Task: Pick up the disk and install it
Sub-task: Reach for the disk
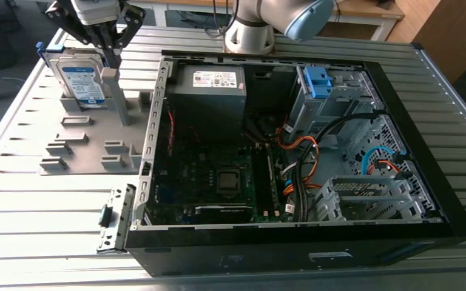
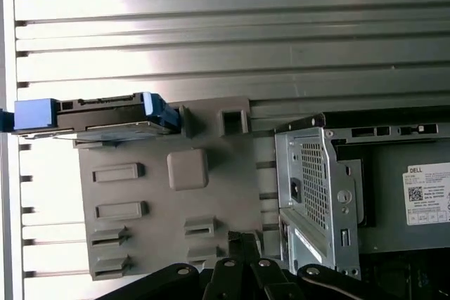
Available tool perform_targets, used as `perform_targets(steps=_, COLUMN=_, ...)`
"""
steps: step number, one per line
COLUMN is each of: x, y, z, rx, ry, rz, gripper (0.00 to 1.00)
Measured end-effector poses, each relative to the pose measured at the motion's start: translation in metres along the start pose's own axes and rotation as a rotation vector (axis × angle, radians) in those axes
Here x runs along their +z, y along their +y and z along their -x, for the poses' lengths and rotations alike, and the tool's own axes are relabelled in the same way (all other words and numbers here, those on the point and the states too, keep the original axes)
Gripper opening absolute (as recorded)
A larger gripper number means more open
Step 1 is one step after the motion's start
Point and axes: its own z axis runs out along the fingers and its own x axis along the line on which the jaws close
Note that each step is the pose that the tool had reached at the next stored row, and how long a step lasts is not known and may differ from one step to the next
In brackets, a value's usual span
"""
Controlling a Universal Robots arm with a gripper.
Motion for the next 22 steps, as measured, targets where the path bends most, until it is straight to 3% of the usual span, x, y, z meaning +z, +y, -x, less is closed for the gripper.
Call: perform_targets(steps=22, x=0.0059, y=0.0024, z=-0.0261, rx=0.0, ry=0.0, rz=0.0, gripper=0.11)
